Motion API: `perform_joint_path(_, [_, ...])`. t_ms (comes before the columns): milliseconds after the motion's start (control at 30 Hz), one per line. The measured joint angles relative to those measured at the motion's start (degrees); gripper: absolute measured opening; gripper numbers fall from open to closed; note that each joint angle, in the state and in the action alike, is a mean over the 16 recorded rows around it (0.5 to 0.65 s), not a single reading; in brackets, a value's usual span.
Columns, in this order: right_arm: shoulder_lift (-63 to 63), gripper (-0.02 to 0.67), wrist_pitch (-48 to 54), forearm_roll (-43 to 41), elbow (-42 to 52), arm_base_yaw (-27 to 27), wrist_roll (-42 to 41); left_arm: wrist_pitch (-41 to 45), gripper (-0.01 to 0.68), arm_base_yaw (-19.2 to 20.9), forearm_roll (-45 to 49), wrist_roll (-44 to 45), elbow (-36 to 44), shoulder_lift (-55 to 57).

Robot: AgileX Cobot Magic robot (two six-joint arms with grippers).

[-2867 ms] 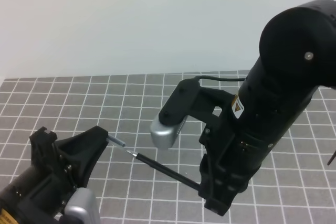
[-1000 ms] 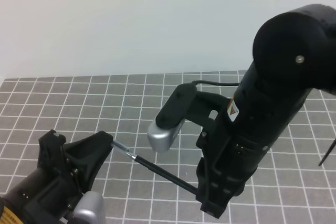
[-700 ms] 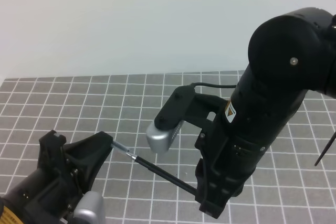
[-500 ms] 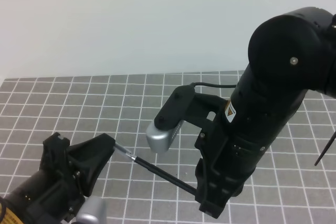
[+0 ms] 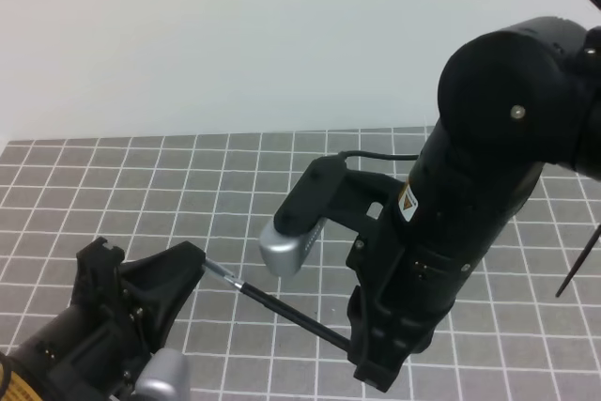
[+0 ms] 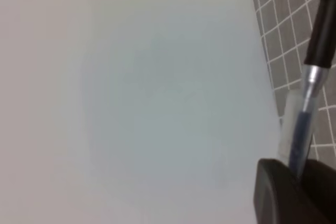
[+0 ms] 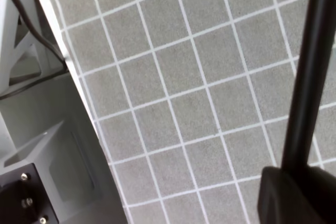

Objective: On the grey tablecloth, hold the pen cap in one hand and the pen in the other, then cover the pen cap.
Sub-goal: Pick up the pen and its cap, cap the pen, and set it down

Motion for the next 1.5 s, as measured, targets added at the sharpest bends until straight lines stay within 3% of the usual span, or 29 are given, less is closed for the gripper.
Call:
perform_joint_path(933, [2.9, -0.004, -0.1, 0.5, -2.0, 0.0, -0.1, 1.5, 0.001, -0.1, 2.3, -0.3, 0.0, 0.0])
perform_joint_path(1500, [2.9, 0.000, -0.4, 0.5, -3.1, 0.0, -0.2, 3.5, 0.001, -4.2, 2.6, -0.3, 0.0, 0.0])
